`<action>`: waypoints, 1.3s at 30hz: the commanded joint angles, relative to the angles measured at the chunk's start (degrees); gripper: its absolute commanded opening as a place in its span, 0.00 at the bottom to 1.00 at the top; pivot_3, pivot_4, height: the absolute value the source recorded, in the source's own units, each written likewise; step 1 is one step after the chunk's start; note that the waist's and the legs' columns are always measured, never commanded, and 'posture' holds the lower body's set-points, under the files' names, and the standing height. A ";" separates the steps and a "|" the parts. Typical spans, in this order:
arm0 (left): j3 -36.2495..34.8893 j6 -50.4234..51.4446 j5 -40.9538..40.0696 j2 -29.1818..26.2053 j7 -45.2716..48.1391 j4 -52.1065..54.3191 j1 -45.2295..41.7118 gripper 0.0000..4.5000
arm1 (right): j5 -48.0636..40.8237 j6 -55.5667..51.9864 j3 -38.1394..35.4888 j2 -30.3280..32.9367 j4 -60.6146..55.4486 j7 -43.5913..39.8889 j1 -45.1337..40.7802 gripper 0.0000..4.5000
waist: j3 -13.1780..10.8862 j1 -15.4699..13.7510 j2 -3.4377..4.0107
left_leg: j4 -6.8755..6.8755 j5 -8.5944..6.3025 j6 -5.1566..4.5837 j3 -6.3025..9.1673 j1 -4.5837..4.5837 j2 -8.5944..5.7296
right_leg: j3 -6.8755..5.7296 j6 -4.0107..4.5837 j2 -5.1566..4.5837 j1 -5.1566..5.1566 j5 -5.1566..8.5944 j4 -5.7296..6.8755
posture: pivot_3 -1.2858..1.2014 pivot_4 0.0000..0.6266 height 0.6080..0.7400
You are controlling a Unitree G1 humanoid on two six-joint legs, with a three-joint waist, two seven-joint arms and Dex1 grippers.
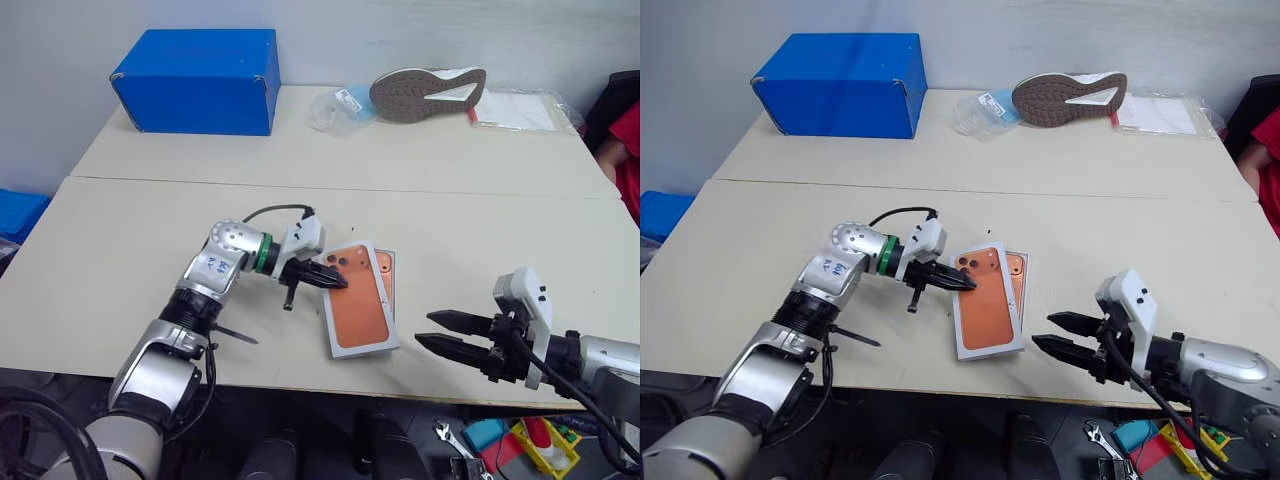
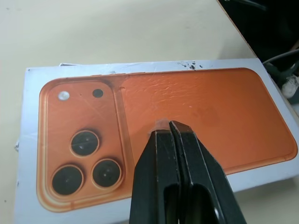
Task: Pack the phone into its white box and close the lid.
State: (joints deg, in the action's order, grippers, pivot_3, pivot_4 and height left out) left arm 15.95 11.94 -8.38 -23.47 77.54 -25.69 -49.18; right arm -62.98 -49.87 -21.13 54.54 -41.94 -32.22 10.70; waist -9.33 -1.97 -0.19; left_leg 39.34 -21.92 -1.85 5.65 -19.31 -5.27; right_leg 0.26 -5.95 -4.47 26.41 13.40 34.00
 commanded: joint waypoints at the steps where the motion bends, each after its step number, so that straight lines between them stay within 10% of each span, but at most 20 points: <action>1: -4.59 2.49 -3.39 -5.41 3.75 2.40 -2.00 0.00 | 1.94 1.97 -1.08 -0.23 -2.54 -1.02 0.55 0.42 | 0.00 0.50 0.00 | 0.00 0.00 0.01 0.00 0.01 0.01 | 0.00 0.00 0.00 0.01 0.00 0.02 | 0.52 0.24 1.00; 7: -5.01 2.54 -2.63 -15.50 9.71 2.40 1.85 0.00 | 14.74 7.75 5.66 2.21 -3.14 -6.90 3.37 0.00 | 0.01 0.45 0.01 | 0.00 0.00 0.01 0.00 0.04 -0.01 | 0.00 0.00 0.00 -0.02 0.00 0.07 | 0.52 0.24 1.00; 22: 1.14 -7.80 6.87 -0.59 -1.24 -11.60 -2.86 0.00 | 36.27 17.28 30.19 0.48 4.03 -16.97 -7.58 0.00 | -0.02 -0.85 -0.10 | 0.66 -0.17 -0.12 0.02 -0.32 -0.07 | -0.30 -0.09 0.00 0.00 -0.05 -0.02 | 0.52 0.24 1.00; 39: -0.98 -11.00 6.95 6.77 -4.28 -23.16 -11.89 0.00 | 38.69 14.23 31.31 -7.88 6.45 -14.66 -11.99 0.00 | -0.02 -0.89 -0.11 | 0.73 -0.18 -0.09 0.02 -0.33 -0.09 | -0.58 -0.09 0.00 0.03 -0.06 0.18 | 0.52 0.24 1.00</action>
State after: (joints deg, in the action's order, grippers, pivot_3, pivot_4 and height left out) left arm 16.05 1.90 -1.65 -16.53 73.28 -48.70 -59.71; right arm -22.95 -35.26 11.21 46.29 -33.25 -46.02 -1.53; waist -9.36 -2.86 -0.30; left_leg 40.07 -22.10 -1.94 5.67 -19.64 -5.35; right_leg -0.32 -6.04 -4.47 26.44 13.34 34.18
